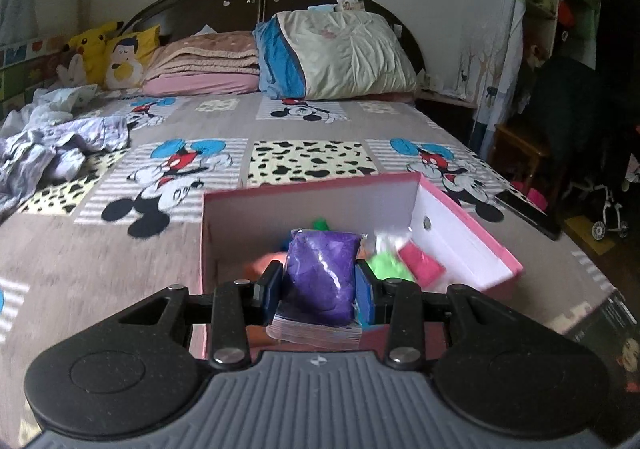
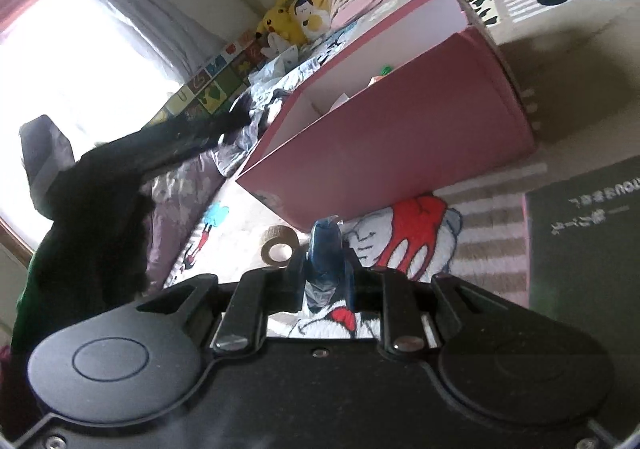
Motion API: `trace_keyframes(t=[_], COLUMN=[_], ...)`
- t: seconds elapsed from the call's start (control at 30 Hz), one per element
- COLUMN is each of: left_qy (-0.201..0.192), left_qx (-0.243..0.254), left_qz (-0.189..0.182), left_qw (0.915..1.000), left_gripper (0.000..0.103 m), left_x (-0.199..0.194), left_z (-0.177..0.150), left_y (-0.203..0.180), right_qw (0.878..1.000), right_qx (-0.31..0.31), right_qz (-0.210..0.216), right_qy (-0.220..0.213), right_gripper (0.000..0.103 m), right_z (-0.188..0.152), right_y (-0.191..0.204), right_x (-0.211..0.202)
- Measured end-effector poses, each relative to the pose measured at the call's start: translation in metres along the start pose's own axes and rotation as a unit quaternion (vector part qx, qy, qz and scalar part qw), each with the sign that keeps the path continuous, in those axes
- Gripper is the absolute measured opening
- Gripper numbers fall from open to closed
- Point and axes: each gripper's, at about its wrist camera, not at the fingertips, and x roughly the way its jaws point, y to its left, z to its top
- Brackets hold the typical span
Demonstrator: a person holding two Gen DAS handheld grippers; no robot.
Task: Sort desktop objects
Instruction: 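Carry the purple packet into the pink box and open the left tool, then grasp the yellow clay packet with the left tool while the right tool carries the blue packet to the box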
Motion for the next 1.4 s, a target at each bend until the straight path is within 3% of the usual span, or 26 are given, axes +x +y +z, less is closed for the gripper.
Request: trace_keyframes(t=[0.47,0.7,0.73,0.8,1.03,1.4], left_qy=[0.088,0.121,0.127,0.129,0.090,0.003], left_qx=[-0.017,-0.032,-0.036,-0.045,-0.053,-0.056], left_qz=[0.026,0.046,0.046,0.047,0.043,0.013], left_qw=[0.9956,0.9911,0.9903,0.9895,0.9936,0.9984], left_gripper=[0.036,0.036,0.037,0.058,0.061,0.061], left_x=[0.101,0.132,0.137,0.140,0.103,-0.016], left_z=[0.029,0.034,0.035,0.035,0.029,-0.009], left_y=[0.015,0.024,0.025,0.028,0.027,0.016], right_qw=[0.999,0.999,0.999,0.999,0.999,0.998], right_qx=[0.023,0.030,0.031,0.032,0.033,0.036], right_qz=[0.018,0.023,0.023,0.022,0.018,0.017], right_qy=[-0.027,-0.034,-0.034,-0.033,-0.033,-0.039], right_gripper=[0.018,0.018,0.018,0.018,0.018,0.018], right_z=[-0.005,-0.007,-0.008,-0.011,-0.013,-0.018], right_y=[-0.009,-0.011,-0.011,-0.010,-0.008,0.002], right_x=[-0.025,-0.030,-0.030,-0.033,-0.038,-0.051])
